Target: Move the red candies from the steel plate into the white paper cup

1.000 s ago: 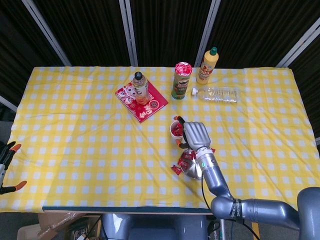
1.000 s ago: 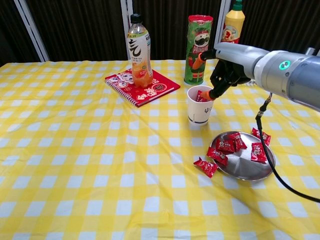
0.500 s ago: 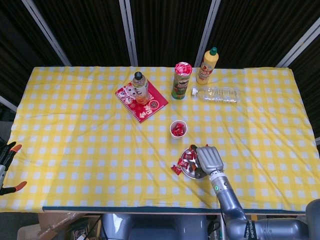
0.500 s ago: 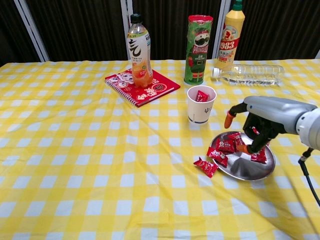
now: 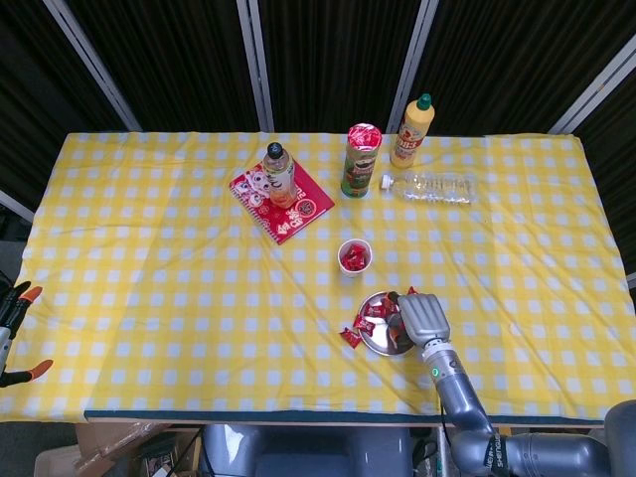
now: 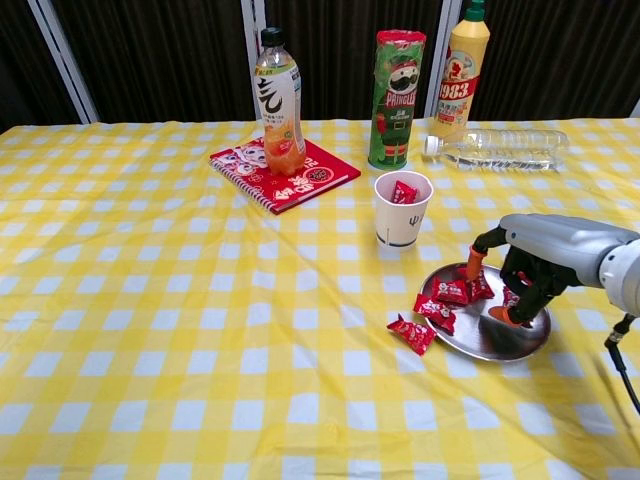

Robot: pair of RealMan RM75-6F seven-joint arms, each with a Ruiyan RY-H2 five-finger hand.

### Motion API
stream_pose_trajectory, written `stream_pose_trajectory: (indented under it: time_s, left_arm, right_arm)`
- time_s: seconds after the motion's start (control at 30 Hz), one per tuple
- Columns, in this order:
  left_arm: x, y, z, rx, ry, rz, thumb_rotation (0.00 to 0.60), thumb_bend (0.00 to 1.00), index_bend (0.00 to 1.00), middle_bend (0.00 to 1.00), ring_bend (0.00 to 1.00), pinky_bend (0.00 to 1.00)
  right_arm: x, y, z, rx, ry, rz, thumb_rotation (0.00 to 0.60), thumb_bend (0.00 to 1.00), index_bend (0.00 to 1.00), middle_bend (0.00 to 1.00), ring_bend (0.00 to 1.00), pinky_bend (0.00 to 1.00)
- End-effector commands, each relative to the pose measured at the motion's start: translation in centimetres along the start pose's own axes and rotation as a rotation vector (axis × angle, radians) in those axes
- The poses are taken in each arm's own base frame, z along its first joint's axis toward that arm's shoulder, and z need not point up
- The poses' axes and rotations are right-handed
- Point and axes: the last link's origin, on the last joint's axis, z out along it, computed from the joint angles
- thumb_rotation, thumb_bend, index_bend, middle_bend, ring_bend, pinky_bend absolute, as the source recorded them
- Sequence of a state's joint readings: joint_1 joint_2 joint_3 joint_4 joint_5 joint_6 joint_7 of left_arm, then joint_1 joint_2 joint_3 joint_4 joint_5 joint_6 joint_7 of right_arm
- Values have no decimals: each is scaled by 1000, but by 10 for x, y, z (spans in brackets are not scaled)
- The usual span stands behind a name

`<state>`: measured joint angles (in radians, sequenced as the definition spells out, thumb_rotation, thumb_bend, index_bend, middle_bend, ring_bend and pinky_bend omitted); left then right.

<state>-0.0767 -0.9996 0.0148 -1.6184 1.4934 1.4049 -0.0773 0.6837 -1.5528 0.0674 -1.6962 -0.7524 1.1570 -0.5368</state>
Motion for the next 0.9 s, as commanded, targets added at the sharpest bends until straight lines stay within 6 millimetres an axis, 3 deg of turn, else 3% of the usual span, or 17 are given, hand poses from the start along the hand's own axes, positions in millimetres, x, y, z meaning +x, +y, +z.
stream_pose_trajectory:
  time_s: [0.03,0.63,0.9]
  left_arm:
    - [0,-1,0,1,-2,-1,600,12,0,0,0,0]
    - [1,1,0,-3,0,-2,600,12,0,0,0,0]
    - [0,1,0,-4,2,-2,600,12,0,0,0,0]
  right_arm:
    - [-1,5,4,-15,-4,0,600,376,385,823,855,972]
    - [-4,24,2,-74,-18,-6,600,376,374,823,854,972]
    - [3,20,-3,-48,7,22,600,377,309,823,855,972]
